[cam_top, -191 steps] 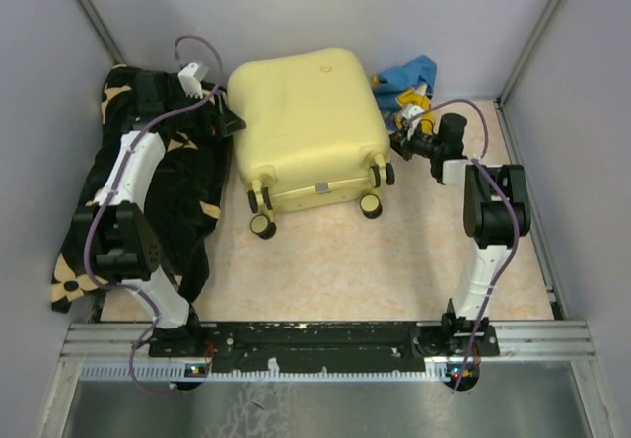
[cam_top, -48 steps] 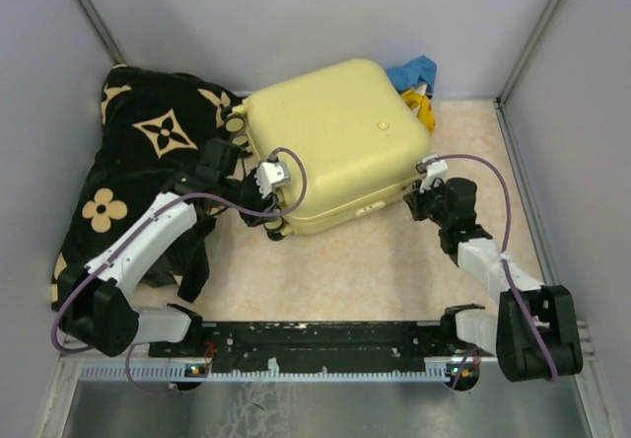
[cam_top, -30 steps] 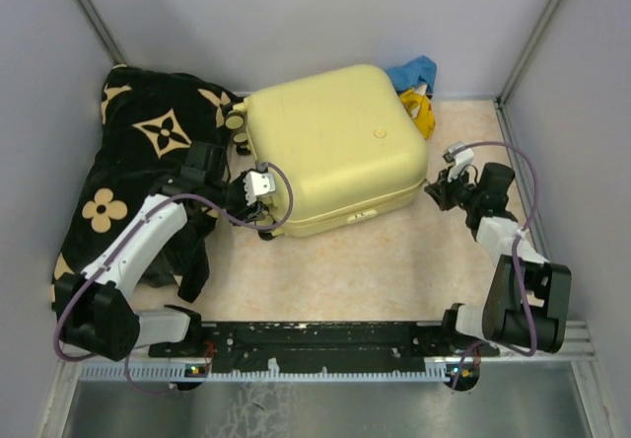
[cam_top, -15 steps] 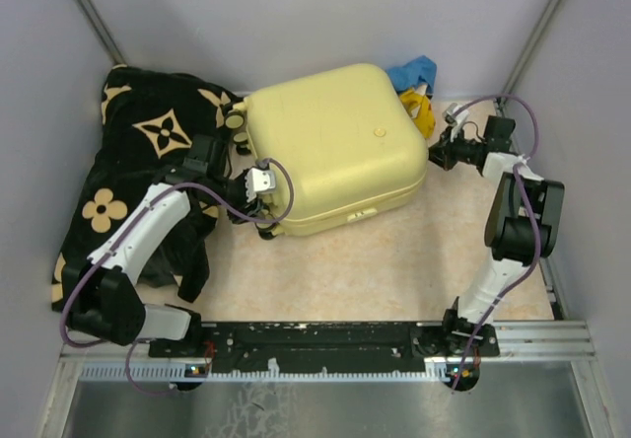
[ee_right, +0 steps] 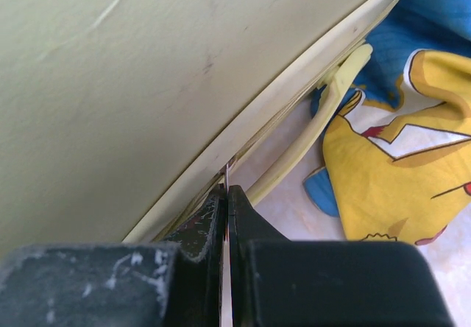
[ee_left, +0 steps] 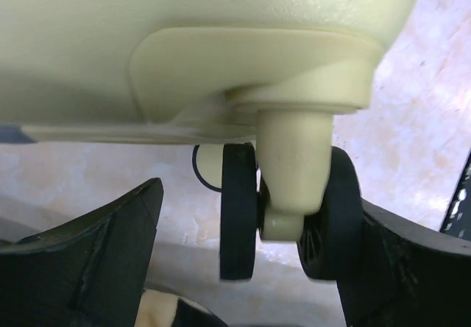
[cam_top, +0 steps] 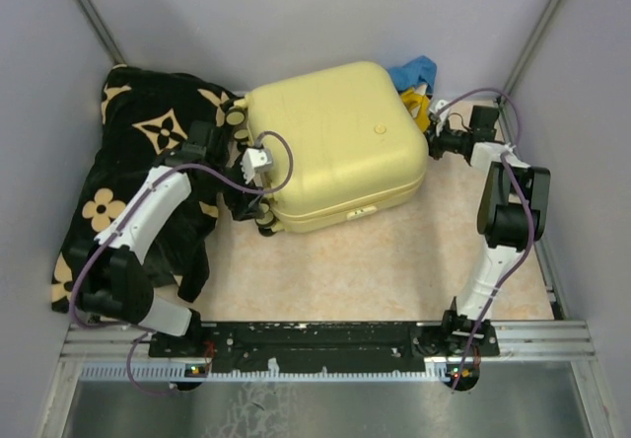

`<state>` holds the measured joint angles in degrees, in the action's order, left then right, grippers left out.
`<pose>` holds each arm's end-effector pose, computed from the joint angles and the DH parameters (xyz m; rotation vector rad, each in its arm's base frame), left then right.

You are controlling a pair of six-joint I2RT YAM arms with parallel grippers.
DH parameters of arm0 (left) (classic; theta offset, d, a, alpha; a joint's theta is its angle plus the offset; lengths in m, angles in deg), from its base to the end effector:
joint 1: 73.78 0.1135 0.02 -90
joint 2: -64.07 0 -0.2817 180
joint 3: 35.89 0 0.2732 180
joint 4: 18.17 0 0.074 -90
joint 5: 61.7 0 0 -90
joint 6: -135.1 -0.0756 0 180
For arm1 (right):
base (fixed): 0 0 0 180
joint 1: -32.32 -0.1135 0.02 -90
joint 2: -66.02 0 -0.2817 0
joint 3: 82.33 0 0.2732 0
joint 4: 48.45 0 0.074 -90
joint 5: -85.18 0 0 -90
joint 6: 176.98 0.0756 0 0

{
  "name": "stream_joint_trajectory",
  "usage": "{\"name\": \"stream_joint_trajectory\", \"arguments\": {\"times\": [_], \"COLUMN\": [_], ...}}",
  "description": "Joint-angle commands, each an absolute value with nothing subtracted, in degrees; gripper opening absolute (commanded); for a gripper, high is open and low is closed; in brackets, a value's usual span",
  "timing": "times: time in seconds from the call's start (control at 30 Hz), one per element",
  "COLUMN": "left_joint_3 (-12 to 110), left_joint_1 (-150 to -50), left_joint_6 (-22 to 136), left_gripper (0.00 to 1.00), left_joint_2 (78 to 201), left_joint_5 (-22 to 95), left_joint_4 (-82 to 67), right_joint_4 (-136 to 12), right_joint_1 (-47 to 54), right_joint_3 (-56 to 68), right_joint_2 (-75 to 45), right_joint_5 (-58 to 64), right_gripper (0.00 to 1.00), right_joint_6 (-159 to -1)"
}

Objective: Pack the luggage

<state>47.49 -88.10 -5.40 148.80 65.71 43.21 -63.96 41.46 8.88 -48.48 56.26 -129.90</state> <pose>0.3071 -0.1258 0.2684 1.4724 1.9465 -0.5997 0.4784 -0.0099 0.1925 -1.0378 1.6182 0.5917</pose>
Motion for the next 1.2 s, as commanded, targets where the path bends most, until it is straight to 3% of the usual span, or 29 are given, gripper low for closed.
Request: {"name": "stream_joint_trajectory", "arguments": {"times": [0.0,0.23,0.47,0.83,0.93,1.03,1.17], "left_joint_3": [51.4,57.1,57.7,62.0,64.7,71.2,89.5], "left_joint_1": [-83.5,-71.6,-67.4,-79.6,-82.5,-84.3,-85.5], "left_joint_6": [3.2,6.3,35.1,42.4,43.9,40.6,34.3], "left_gripper": [0.94,0.95,0.95,0.76,0.67,0.62,0.52], "left_joint_2": [143.2,144.8,154.0,170.3,175.9,183.7,197.5], "left_joint_5": [72.8,78.8,88.3,95.0,95.2,93.2,89.0], "left_joint_4": [43.0,49.1,22.4,14.7,11.1,10.3,20.2], "right_joint_4": [-63.7,-65.1,-68.9,-63.0,-60.3,-58.3,-57.7], "right_joint_1": [39.8,37.8,35.2,33.1,32.7,32.0,29.3], "right_joint_3": [5.0,-1.1,-7.0,-22.9,-27.2,-31.2,-34.4], "right_joint_2": [-42.6,-37.5,-31.8,-14.8,-9.9,-5.4,0.0], "right_joint_5": [59.0,59.9,61.1,58.4,55.9,52.5,50.0], "right_gripper": [0.00,0.00,0.00,0.00,0.00,0.00,0.00], "right_joint_6": [-135.8,-137.1,-138.9,-126.8,-121.4,-117.3,-113.3]}}
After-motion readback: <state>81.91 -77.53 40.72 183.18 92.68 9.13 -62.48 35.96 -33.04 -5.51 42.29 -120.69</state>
